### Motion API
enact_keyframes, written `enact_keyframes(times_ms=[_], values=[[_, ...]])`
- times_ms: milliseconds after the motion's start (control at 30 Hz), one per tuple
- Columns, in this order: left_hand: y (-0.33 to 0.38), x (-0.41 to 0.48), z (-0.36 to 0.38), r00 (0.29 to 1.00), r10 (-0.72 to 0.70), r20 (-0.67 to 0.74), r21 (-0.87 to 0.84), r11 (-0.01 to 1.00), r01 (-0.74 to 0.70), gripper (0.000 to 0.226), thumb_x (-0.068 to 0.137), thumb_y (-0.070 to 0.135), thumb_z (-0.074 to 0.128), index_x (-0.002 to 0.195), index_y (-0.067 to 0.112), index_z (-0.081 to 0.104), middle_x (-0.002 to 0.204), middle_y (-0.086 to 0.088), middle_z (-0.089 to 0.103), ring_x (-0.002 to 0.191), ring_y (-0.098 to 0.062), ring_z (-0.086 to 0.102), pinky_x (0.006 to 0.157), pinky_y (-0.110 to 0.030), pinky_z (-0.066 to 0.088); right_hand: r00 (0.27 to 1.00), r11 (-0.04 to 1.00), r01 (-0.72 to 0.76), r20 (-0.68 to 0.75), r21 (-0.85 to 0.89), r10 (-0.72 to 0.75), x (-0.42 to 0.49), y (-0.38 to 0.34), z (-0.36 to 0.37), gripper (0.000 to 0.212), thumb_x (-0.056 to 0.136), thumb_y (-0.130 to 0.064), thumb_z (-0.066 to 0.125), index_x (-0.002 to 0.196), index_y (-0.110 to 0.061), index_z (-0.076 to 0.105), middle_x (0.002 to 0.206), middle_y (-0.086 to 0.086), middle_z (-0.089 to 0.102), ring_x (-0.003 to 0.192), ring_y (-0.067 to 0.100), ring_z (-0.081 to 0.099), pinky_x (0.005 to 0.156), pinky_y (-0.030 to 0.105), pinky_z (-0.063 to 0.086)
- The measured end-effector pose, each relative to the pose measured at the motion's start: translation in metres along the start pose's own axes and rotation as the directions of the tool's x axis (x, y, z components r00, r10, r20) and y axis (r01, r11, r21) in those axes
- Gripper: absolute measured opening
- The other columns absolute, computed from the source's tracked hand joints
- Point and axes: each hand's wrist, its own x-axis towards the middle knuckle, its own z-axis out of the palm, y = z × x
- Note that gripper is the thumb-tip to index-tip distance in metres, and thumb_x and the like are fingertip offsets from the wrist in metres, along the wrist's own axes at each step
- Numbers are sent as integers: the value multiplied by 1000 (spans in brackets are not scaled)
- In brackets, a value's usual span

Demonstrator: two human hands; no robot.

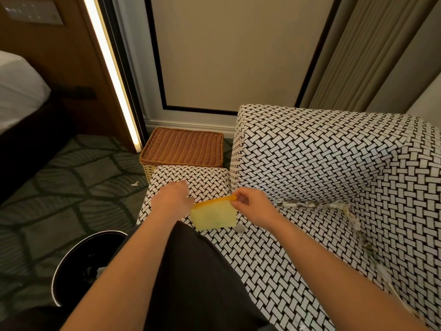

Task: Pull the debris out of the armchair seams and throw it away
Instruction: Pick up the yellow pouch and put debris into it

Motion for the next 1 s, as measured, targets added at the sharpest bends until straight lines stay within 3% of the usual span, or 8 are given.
enact_keyframes(times_ms=[133,233,333,467,600,767,867,1000], values=[[7,-2,7,950,285,130,-31,959,-283,24,93,33,50,106,17,62,112,-2,57,102,-19,54,90,-37,47,998,997,-56,45,57,53,-5,15,1,18,90,-22,58,108,-19,59,87,-5,58,79,8,56,71,22,48],[10,1,9,933,327,150,-13,944,-328,17,90,29,56,92,14,65,100,-2,63,90,-18,59,82,-34,50,993,993,-109,43,-42,111,-10,29,9,29,88,-23,61,116,-20,55,93,-5,55,75,6,53,62,15,42],[11,-1,9,938,323,128,4,945,-326,13,88,28,60,90,16,63,97,0,62,86,-17,58,77,-31,50,980,964,-158,82,-213,179,-10,44,24,39,88,-25,61,124,-18,50,114,-2,47,94,11,52,75,19,42],[13,-2,10,944,312,106,7,949,-315,13,90,26,57,89,13,63,93,-2,62,80,-17,57,72,-28,47,986,932,-113,81,-345,149,-8,55,43,12,89,-22,56,99,-16,52,113,5,52,90,16,53,79,29,47],[13,-3,10,944,322,66,7,946,-323,16,92,24,54,85,11,60,89,-5,63,75,-18,56,69,-29,46,977,906,-122,111,-405,182,-5,51,39,13,88,-12,56,87,-17,44,98,2,50,87,17,49,75,28,43],[14,-5,9,943,331,43,35,942,-333,16,93,24,52,83,12,58,87,-4,63,76,-19,57,71,-30,48,960,979,-194,-216,-56,178,-13,41,19,7,90,-12,57,85,-17,56,81,-6,59,79,12,59,64,13,45],[13,-4,9,945,325,28,20,945,-326,17,93,24,53,82,12,58,86,-4,62,74,-19,56,70,-31,48,917,981,-21,-386,194,96,-18,13,3,9,87,-15,62,84,-21,57,80,-8,64,78,7,62,67,17,51],[11,-5,10,948,318,-9,25,948,-318,16,92,27,54,83,14,60,85,0,60,75,-17,57,70,-31,48,944,986,156,-303,63,-130,-15,-15,1,5,87,-19,63,84,-22,60,78,-13,66,79,3,64,68,23,53]])
